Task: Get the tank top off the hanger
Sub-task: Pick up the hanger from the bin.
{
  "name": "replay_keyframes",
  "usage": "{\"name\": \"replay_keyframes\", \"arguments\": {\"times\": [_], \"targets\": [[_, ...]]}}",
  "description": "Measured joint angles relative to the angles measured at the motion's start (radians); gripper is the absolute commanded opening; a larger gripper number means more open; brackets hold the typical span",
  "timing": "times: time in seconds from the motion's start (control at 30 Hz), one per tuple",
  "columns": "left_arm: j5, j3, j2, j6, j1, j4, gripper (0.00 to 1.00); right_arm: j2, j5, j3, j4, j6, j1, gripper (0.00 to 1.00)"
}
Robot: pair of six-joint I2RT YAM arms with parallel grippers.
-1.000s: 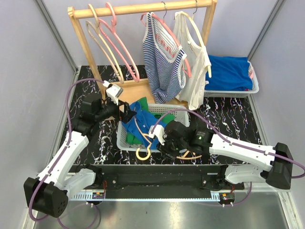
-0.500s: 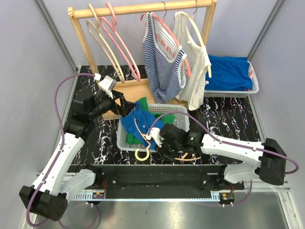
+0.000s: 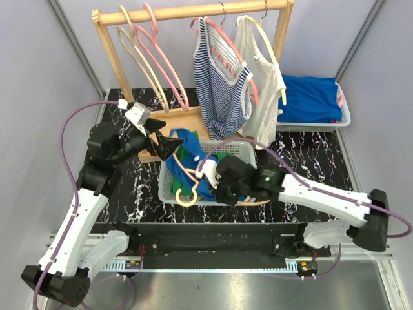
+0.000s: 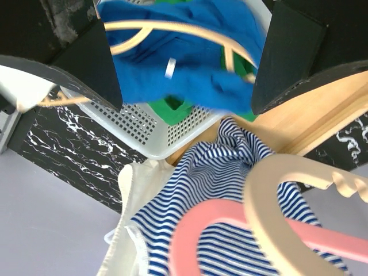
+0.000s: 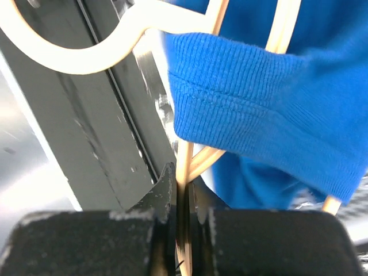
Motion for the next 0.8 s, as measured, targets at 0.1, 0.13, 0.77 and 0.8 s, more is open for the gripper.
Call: {"name": "replay_keyframes", "arguments": {"times": [0.1,0.13,0.77,0.8], "targets": [[0.029,0.0,-0.029,0.021,0.0,0.004,0.99,-0.07,0.01,0.108,-0.041,-0.008,0.0,0.0],[0.046,0.0,-0.046,0.031,0.0,0.008,0.99,-0.101,0.011,0.153,-0.058,-0.01,0.0,0.0],[0.2,0.206,-0.134,0.251,0.0,0.026,0.99,-0.209,-0.124,0.293,-0.253,-0.016,0.0,0.0],[0.2,0.206,-0.13,0.256,0.0,0.019,0.99,-0.216,-0.133,0.296,-0.26,-0.014,0.0,0.0]]}}
